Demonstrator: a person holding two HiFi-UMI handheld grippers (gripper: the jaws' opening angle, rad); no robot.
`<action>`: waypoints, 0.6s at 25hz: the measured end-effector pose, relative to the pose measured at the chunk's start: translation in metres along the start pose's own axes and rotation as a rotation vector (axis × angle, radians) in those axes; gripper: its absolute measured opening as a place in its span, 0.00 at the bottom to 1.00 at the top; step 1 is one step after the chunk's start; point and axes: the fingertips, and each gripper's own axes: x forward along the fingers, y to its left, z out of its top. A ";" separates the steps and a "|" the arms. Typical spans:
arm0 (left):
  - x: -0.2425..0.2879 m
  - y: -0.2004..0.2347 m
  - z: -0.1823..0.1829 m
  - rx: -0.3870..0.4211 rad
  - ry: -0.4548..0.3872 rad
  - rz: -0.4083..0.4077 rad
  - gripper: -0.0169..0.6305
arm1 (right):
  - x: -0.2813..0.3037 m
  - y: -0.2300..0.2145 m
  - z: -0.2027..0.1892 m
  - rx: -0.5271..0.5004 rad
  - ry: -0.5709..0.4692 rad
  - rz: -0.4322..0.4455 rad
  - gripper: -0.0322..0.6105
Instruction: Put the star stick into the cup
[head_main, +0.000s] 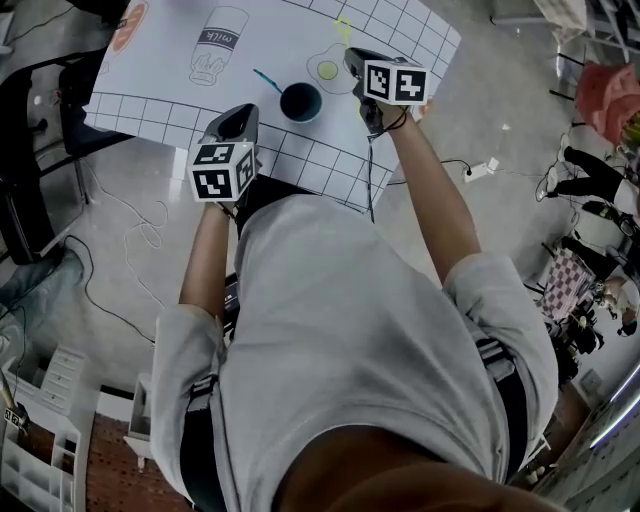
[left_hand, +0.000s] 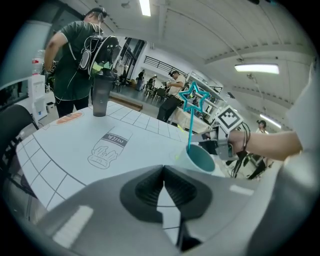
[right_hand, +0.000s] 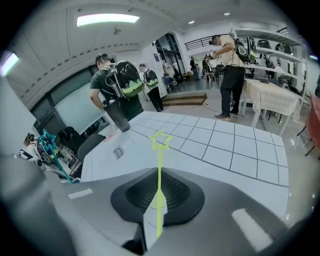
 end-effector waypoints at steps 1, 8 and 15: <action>-0.001 -0.002 0.000 0.002 -0.003 -0.001 0.03 | -0.006 0.006 0.004 0.015 -0.024 0.020 0.08; -0.011 -0.015 0.000 0.019 -0.031 -0.001 0.03 | -0.072 0.044 0.044 0.092 -0.236 0.123 0.08; -0.022 -0.027 -0.002 0.013 -0.045 -0.005 0.03 | -0.130 0.080 0.088 0.231 -0.496 0.263 0.08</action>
